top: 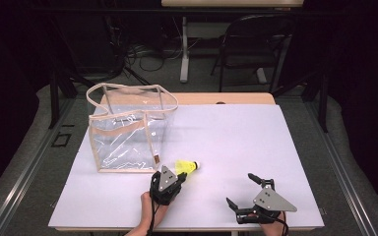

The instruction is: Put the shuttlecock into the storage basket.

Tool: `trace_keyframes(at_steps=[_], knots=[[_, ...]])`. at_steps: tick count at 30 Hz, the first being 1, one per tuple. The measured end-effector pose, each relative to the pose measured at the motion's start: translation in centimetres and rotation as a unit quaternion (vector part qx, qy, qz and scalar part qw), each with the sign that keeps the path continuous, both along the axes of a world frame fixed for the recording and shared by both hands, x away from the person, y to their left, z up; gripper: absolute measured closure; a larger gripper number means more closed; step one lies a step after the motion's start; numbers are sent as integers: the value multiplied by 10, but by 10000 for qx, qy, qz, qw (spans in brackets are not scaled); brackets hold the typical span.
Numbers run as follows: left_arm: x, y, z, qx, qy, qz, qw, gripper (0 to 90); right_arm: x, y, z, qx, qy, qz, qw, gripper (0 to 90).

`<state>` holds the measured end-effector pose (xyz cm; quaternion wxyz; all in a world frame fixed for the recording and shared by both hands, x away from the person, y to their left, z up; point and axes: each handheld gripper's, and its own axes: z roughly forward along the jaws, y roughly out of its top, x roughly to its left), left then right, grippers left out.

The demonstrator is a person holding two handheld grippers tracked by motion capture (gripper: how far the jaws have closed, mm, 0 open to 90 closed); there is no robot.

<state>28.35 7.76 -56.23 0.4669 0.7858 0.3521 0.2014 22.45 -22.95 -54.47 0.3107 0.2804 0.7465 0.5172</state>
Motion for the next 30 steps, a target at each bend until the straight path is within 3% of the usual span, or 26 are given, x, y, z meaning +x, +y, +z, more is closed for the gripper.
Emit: trace_keyframes(at_steps=[9,30], knots=[[1,3,1,-130,45,38,9999,900,0,0,0,3,-3,-2,10000,0],[-1,11,18,-223,-207,-109,9995,900,-1,0,0,-1,-13,-19,10000,0]])
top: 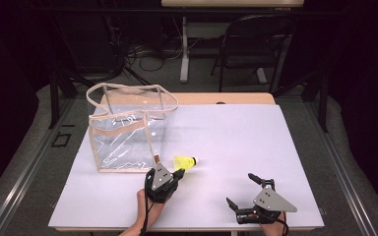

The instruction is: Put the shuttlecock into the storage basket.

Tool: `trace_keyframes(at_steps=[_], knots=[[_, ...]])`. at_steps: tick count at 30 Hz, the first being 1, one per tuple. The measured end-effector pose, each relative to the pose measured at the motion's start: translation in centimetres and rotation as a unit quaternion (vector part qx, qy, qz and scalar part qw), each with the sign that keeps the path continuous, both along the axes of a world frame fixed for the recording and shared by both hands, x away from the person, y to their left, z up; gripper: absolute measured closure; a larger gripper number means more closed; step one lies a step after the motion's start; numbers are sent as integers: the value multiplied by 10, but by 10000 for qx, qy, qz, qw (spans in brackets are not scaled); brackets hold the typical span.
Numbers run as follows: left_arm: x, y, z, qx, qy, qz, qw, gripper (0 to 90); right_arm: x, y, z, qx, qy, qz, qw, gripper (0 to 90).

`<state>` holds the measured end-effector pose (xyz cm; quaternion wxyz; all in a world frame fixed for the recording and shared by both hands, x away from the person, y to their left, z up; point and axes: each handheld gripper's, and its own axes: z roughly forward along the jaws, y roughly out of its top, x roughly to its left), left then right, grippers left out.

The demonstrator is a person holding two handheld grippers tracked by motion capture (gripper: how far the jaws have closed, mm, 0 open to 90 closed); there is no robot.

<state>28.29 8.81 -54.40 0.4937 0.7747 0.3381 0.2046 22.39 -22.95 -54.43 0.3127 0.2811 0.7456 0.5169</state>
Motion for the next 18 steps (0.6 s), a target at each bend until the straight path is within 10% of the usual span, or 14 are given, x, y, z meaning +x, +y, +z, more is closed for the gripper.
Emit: trace_keyframes(at_steps=[18], knots=[[1,8,15,-68,-150,16,9999,900,0,0,0,-30,6,-7,10000,1]])
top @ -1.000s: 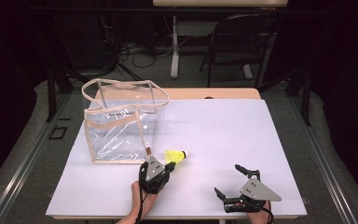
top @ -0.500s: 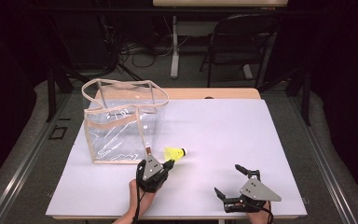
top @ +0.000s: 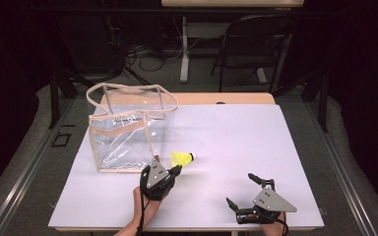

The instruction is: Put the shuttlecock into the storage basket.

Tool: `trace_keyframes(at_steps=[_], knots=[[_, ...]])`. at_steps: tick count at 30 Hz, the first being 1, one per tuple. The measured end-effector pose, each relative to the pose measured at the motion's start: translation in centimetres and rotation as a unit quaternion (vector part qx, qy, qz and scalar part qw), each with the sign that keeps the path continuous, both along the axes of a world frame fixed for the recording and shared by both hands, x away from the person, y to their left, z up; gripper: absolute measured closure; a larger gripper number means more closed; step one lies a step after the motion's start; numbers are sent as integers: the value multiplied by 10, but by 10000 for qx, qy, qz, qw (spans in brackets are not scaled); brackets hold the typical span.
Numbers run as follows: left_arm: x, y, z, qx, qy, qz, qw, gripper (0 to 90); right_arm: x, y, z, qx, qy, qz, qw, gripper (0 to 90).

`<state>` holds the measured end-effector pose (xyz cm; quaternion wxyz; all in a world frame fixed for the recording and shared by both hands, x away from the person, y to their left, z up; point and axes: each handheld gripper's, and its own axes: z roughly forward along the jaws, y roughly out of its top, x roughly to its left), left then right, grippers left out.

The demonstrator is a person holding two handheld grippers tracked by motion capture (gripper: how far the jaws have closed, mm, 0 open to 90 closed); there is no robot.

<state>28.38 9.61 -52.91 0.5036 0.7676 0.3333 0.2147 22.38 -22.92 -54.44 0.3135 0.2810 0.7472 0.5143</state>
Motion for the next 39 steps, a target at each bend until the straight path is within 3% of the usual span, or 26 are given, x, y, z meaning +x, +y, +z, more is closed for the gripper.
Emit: trace_keyframes(at_steps=[23,33,39], knots=[[-2,5,23,24,-282,-158,9995,900,0,1,-1,-16,11,2,10000,1],[3,11,33,-57,-323,-19,9995,900,1,1,-1,-19,36,-16,10000,1],[6,16,43,-220,-412,106,9989,899,2,2,-2,-46,44,-6,10000,1]])
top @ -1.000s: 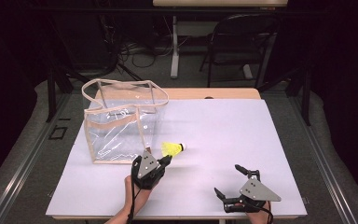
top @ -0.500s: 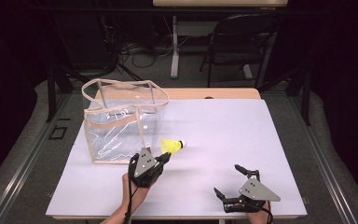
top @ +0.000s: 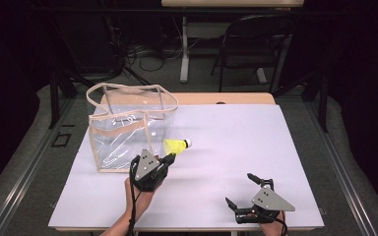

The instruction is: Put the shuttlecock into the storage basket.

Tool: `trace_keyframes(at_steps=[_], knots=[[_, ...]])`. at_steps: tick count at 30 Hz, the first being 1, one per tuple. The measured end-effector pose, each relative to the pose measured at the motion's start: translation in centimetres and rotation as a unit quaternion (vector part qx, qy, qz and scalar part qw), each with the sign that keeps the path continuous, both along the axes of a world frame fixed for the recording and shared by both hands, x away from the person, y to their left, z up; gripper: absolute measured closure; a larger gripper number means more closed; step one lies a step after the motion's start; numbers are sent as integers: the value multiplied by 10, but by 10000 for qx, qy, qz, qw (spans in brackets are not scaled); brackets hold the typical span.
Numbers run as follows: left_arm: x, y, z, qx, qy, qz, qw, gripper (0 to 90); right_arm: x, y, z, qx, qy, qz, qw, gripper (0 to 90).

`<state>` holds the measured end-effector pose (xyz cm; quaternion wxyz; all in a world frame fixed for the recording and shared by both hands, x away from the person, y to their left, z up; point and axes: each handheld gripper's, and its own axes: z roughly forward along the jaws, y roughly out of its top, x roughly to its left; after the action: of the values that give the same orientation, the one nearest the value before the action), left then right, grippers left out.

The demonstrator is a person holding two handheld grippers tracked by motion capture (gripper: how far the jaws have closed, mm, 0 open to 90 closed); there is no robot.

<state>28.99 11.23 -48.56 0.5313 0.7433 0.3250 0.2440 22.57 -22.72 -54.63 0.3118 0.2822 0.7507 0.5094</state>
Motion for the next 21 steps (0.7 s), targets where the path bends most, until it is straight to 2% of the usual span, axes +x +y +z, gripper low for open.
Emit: trace_keyframes(at_steps=[9,21], knots=[[2,3,13,-91,-184,87,9998,899,0,0,-1,8,3,3,10000,1],[5,6,25,-123,-300,39,9995,899,0,0,-1,-1,8,1,10000,1]])
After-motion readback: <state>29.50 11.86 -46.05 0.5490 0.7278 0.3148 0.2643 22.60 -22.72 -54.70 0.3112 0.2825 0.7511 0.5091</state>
